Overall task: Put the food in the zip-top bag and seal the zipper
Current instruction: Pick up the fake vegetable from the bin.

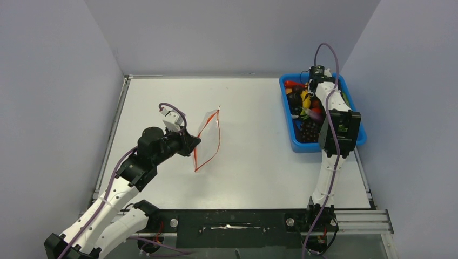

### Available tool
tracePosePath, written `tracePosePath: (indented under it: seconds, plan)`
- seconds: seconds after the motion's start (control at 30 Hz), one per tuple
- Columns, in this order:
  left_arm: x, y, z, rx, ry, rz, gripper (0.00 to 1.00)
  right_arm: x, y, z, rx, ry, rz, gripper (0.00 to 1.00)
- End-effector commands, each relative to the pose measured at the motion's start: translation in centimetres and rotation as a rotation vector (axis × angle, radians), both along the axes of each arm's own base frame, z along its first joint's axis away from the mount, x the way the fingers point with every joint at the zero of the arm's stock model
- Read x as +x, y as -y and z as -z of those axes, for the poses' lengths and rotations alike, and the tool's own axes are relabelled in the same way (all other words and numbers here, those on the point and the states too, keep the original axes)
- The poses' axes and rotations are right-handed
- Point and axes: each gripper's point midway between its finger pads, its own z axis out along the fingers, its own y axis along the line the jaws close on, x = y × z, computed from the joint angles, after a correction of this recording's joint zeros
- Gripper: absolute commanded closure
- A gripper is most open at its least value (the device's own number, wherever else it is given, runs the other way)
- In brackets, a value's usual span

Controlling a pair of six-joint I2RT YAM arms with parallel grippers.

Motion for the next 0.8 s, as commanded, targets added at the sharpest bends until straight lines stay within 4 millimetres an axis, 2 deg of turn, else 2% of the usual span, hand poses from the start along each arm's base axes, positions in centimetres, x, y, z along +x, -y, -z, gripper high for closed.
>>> tracePosePath:
  seconds: [0.0, 0.1, 0.33, 0.53, 0.77]
  plan:
    - [0.4, 0.0, -2.2, -0.03, 0.085, -0.011, 1.0, -0.2, 0.5, -0.6, 0.022, 0.011, 0.01, 0.51]
    - [0.5, -0.1, -2.2, -0.03, 0.086, -0.02, 1.0, -0.2, 0.5, -1.3, 0.018, 0.024, 0.011, 0.61]
    - [0.4, -0.1, -2.3, -0.033, 0.09, -0.016, 1.0, -0.6, -0.4, -2.5, 0.005, 0.045, -0.003, 0.72]
    - [0.5, -0.1, -2.4, -0.035, 0.094, -0.018, 1.0, -0.7, -1.7, -5.7, -0.002, 0.122, -0.004, 0.74]
    - [0.6, -0.2, -2.1, -0.033, 0.082, -0.019, 1.0, -2.7, -3.6, -9.3, -0.021, 0.188, 0.003, 0.77]
